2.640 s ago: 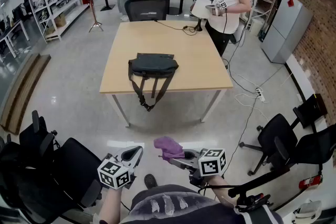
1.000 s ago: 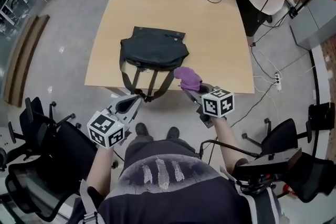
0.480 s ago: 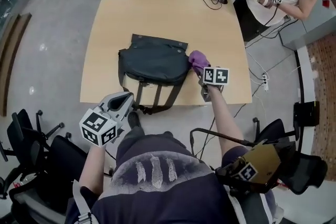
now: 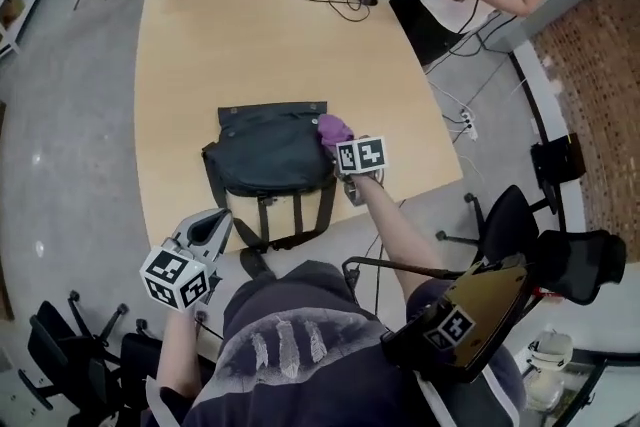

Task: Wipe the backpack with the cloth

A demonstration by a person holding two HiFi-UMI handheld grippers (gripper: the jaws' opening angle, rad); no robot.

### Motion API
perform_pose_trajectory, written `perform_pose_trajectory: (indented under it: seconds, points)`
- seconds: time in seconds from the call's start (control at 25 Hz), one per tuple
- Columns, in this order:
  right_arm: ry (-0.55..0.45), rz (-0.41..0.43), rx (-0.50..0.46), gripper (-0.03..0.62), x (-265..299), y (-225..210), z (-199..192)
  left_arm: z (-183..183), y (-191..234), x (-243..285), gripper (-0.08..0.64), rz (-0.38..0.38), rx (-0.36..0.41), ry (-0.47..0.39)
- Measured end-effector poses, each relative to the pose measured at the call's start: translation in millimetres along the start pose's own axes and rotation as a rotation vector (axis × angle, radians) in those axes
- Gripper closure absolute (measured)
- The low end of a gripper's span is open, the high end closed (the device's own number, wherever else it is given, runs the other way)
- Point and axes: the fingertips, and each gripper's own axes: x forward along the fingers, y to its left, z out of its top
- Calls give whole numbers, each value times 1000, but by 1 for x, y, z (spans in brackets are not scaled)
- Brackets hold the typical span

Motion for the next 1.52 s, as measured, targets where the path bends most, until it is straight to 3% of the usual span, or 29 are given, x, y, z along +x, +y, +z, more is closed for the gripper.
perform_pose_trajectory:
  seconds: [0.2, 0.36, 0.48, 0.56, 0.76, 0.96, 1.08, 1.16, 1.32, 1.44, 1.52]
  points:
    - [39, 50, -98, 492, -11, 48, -6, 5, -3, 11, 554, -35, -1, 29]
    - [79, 69, -180, 492, -18, 72, -4, 28, -1, 27, 554, -45, 47, 5]
    - [88, 124, -281, 492, -8, 107, -4, 38, 18, 32, 554, 0, 45, -17]
    - [125, 161, -395, 492, -1, 132, -12, 38, 26, 28, 554, 43, 18, -28]
    - [215, 235, -567, 492, 6, 167, -26, 37, 38, 26, 554, 103, -19, -28]
    - [249, 399, -554, 492, 3, 203, -28, 35, 42, 26, 554, 136, -38, -29]
    - [285, 472, -615, 492, 8, 236, -37, 32, 45, 23, 554, 157, -54, -29]
    - [322, 557, -566, 492, 9, 256, -40, 32, 49, 18, 554, 176, -69, -41]
    - [351, 824, -292, 492, 0, 299, -23, 38, 57, 3, 554, 226, -65, -63]
    - [280, 921, -91, 492, -6, 308, 15, 43, 61, -10, 554, 263, -57, -87]
    - [242, 949, -8, 492, -3, 312, 39, 40, 66, -17, 554, 288, -64, -86]
